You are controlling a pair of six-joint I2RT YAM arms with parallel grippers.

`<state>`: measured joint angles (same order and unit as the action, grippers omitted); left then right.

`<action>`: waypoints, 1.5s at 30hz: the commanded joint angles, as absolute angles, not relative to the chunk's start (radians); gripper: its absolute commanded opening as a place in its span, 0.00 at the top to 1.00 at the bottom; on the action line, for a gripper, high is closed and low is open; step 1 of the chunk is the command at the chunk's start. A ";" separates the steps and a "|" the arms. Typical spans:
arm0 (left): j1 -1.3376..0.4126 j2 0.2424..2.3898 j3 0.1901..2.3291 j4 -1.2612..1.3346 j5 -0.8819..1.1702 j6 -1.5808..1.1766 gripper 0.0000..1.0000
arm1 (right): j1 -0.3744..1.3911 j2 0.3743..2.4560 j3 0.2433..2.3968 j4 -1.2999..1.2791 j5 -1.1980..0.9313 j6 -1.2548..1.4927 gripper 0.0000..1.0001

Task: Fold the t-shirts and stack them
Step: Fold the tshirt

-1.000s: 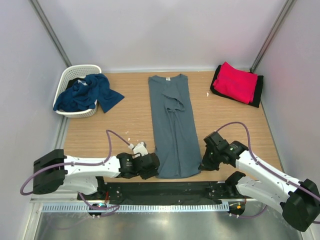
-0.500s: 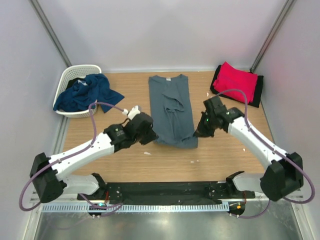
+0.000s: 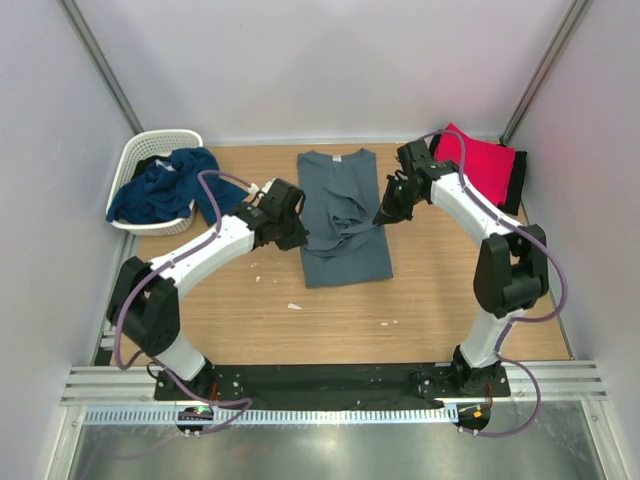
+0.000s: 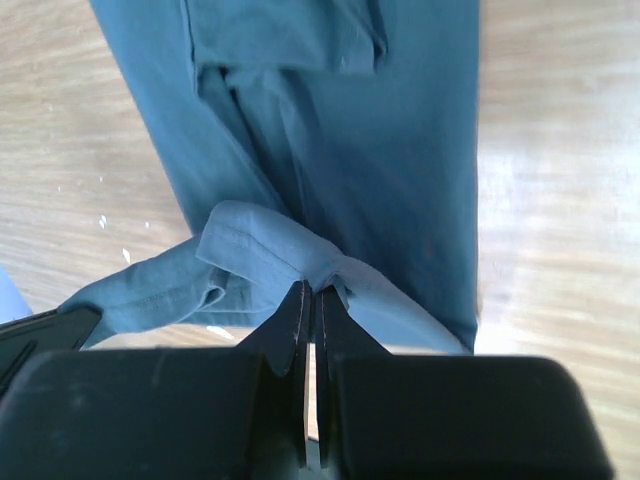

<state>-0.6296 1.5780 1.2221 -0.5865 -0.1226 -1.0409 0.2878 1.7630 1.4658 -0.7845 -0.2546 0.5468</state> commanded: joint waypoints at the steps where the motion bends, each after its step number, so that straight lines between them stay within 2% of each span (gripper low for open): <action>1: -0.580 1.630 1.288 -0.537 -0.063 -0.974 1.00 | 0.265 1.827 1.557 -0.747 -0.288 0.522 0.99; 18: -0.485 1.905 1.483 -0.496 0.051 -0.838 1.00 | 0.219 2.059 1.704 -0.719 -0.304 0.526 0.99; 27: -0.456 1.970 1.543 -0.456 0.034 -0.789 1.00 | 0.201 2.128 1.770 -0.703 -0.264 0.512 0.98; 30: -0.445 1.980 1.558 -0.428 0.045 -0.758 0.89 | 0.199 2.126 1.775 -0.700 -0.232 0.518 0.80; 31: -0.443 1.979 1.560 -0.420 0.032 -0.743 0.80 | 0.199 2.117 1.772 -0.699 -0.221 0.518 0.66; 33: -0.440 1.968 1.555 -0.396 0.023 -0.729 0.66 | 0.199 2.079 1.766 -0.684 -0.192 0.520 0.53; 34: -0.437 1.967 1.555 -0.394 0.021 -0.723 0.50 | 0.199 2.065 1.767 -0.683 -0.184 0.519 0.44; 36: -0.426 1.938 1.551 -0.396 0.041 -0.716 0.37 | 0.199 2.011 1.775 -0.684 -0.172 0.514 0.41; 37: -0.426 1.916 1.543 -0.400 0.049 -0.712 0.28 | 0.199 1.988 1.772 -0.686 -0.169 0.514 0.41; 38: -0.428 1.863 1.531 -0.405 0.061 -0.712 0.24 | 0.199 1.959 1.755 -0.684 -0.170 0.515 0.39; 42: -0.449 1.684 1.366 -0.379 0.045 -0.733 0.15 | 0.219 1.821 1.649 -0.635 -0.172 0.499 0.41; 45: -0.506 1.570 1.264 -0.318 0.035 -0.773 0.14 | 0.250 1.741 1.525 -0.572 -0.178 0.488 0.44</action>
<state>-0.4557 1.7111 1.3190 -0.4110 0.0372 -0.7521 0.2157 1.8454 1.5959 -0.6575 -0.1814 0.5144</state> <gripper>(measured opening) 0.854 0.571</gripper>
